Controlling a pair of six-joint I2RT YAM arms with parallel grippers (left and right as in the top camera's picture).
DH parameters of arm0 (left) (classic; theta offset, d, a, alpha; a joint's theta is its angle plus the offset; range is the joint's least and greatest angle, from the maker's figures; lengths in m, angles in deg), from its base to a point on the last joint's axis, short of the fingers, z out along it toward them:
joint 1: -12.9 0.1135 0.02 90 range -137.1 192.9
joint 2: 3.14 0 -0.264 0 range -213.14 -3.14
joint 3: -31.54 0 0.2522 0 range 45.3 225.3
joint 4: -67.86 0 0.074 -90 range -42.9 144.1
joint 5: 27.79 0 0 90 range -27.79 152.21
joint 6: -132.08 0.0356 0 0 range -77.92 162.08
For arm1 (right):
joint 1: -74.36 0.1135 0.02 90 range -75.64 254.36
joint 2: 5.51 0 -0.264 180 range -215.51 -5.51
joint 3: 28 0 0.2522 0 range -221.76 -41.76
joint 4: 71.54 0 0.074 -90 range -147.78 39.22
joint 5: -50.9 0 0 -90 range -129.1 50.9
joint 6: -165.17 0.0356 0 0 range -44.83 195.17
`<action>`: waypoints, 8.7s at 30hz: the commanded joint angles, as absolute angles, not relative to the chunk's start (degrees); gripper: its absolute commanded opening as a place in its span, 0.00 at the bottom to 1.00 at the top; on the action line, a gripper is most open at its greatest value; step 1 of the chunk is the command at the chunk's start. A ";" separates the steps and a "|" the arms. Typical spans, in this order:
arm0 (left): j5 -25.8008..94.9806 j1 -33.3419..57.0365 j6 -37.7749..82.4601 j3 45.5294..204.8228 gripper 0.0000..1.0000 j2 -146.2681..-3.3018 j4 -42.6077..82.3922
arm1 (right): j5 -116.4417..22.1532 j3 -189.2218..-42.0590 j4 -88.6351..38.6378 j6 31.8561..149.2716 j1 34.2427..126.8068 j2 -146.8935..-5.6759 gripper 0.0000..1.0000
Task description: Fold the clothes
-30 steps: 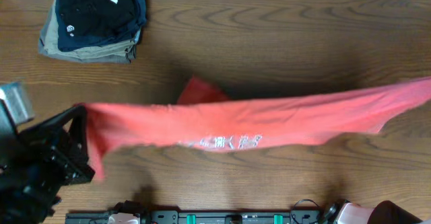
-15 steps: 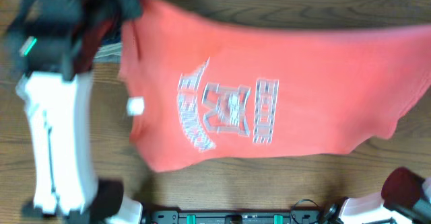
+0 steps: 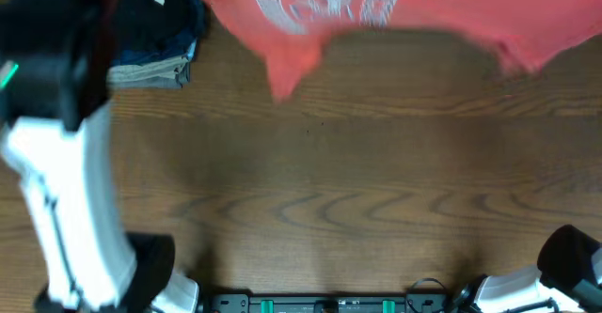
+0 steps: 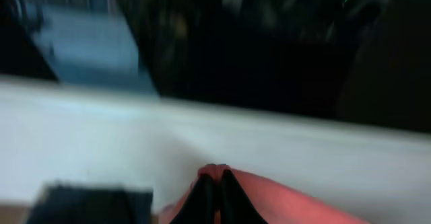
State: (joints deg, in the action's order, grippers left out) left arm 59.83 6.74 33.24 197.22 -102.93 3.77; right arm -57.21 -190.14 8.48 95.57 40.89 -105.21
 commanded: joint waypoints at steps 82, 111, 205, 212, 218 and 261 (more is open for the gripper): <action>47.64 7.05 27.80 121.72 0.06 -70.84 -38.11 | -39.33 -129.38 27.58 92.51 42.81 -90.85 0.01; 52.84 10.04 26.53 121.64 0.06 -91.52 -5.36 | -40.73 -116.98 9.63 98.94 42.92 -90.92 0.01; 52.82 12.99 26.51 121.48 0.06 -97.55 -0.58 | -39.40 -99.81 -11.31 102.37 45.94 -90.70 0.06; 52.82 12.99 26.51 121.46 0.07 -97.55 1.52 | -39.42 -98.10 -14.15 102.37 45.94 -90.72 0.14; 52.82 12.99 26.51 121.31 0.27 -97.57 3.25 | -39.64 -98.10 -14.56 102.37 45.94 -90.72 0.50; 43.18 28.36 34.99 115.36 0.66 -110.62 -6.50 | -48.60 -98.17 0.61 97.16 45.94 -90.70 0.99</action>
State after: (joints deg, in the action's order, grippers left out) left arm 43.81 28.43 34.40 118.42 -110.09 -7.88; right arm -48.34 -98.30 0.34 97.93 45.37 -90.74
